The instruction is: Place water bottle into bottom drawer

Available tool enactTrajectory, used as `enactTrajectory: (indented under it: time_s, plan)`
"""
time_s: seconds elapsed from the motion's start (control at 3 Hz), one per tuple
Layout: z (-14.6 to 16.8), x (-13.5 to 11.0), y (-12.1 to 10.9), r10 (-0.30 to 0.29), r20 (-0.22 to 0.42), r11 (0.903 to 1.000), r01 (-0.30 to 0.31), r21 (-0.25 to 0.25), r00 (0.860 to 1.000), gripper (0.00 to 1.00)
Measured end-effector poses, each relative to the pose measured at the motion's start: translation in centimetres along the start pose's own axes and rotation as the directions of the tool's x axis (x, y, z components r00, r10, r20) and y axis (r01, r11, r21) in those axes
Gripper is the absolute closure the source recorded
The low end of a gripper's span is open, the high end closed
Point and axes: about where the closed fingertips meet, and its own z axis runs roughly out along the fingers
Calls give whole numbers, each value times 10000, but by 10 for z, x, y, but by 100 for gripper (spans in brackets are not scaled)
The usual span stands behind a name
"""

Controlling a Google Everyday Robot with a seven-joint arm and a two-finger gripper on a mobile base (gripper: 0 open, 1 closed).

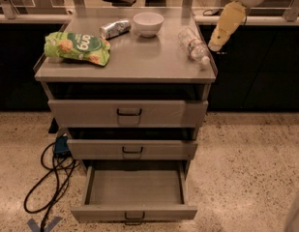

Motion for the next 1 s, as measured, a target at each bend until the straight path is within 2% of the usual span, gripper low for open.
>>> enactTrajectory:
  time_s: [0.33,0.67,1.0]
  plan:
    - [22,43,-18,623,66,9958,-617,-675,9980,0]
    - [65,68,-24,1286,-1,9726,-1261,-1951,9917,0]
    - [113,58,-27,2128,401,9395,-1931,-2828,9763,0]
